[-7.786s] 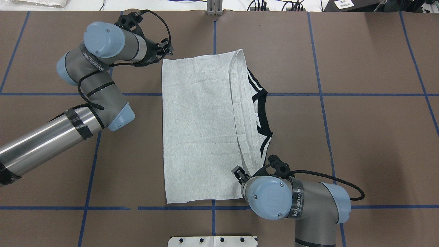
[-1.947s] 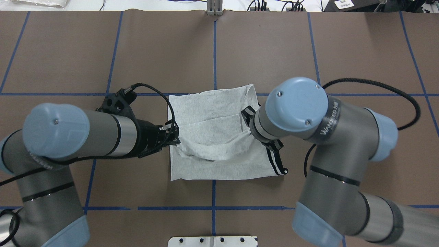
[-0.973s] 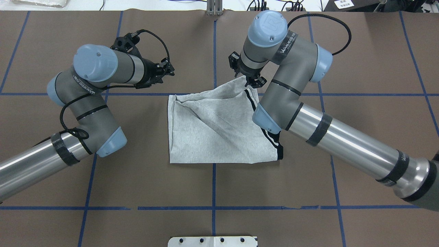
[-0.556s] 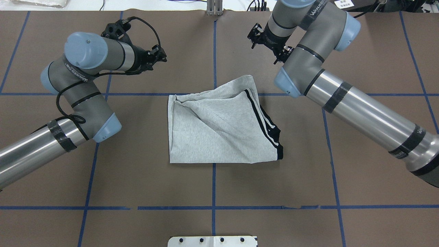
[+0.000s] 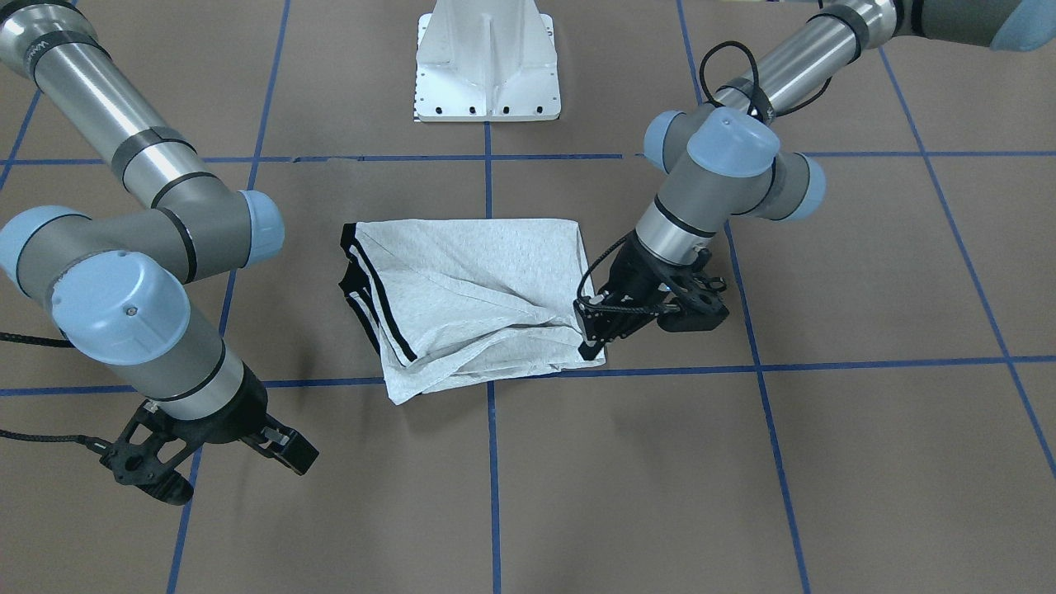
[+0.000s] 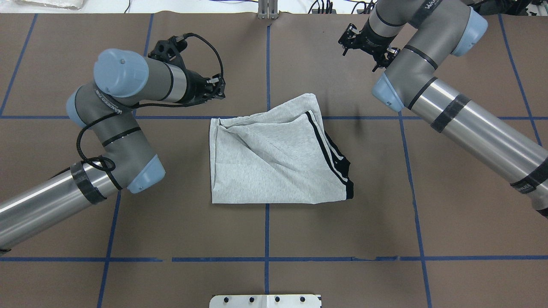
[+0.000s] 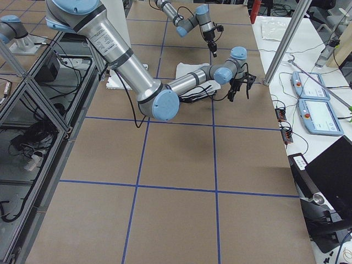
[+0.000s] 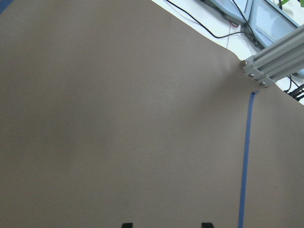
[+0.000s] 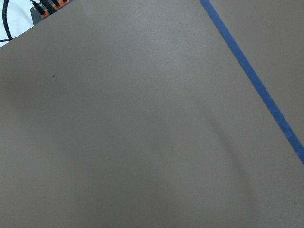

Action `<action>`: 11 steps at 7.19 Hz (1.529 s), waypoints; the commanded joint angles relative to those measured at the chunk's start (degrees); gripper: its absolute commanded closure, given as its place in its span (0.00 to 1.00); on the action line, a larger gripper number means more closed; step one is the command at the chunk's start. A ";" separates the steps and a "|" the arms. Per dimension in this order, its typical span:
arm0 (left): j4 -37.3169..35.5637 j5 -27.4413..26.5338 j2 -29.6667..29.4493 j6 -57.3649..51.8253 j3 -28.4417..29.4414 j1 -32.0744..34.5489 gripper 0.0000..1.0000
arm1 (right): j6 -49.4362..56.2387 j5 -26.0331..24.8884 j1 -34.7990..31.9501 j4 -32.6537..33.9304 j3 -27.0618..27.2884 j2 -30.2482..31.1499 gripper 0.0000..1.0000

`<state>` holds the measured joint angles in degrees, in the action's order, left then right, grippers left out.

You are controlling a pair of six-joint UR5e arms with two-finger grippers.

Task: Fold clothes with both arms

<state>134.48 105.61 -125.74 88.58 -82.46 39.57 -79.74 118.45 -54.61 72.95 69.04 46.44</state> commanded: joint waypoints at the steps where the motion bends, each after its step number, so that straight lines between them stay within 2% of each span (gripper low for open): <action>1: -0.10 0.56 -0.55 -5.84 -0.77 -5.02 1.00 | 1.52 0.20 -1.02 0.00 0.92 1.10 0.00; 4: -0.80 0.57 -1.88 -7.71 -0.52 -10.71 1.00 | 1.52 0.11 -1.02 0.00 1.98 1.46 0.00; 5: -0.71 0.48 -2.92 -11.02 2.01 -11.35 1.00 | 1.61 0.11 -1.02 0.00 2.85 2.59 0.00; 6: -0.37 -2.39 -3.89 -13.93 4.47 -10.14 1.00 | 1.61 0.02 -0.85 -0.09 3.99 3.91 0.00; 8: 0.16 -3.30 -11.15 -20.61 16.29 -2.69 1.00 | 1.43 0.20 -0.58 -0.18 5.74 4.71 0.00; 9: 1.91 -3.21 -12.93 -24.64 21.41 1.35 1.00 | 1.26 0.11 0.03 0.08 7.67 5.58 0.00; 10: 9.49 -3.30 -13.04 -26.33 29.29 3.56 1.00 | 0.91 0.11 0.64 -0.09 8.21 5.94 0.00; 11: 11.66 -3.39 -13.04 -28.70 32.07 4.89 1.00 | 0.47 0.02 1.69 0.43 9.87 5.94 0.00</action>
<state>141.76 102.32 -138.32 62.90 -56.07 42.05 -78.79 118.55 -54.03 73.00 77.12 52.12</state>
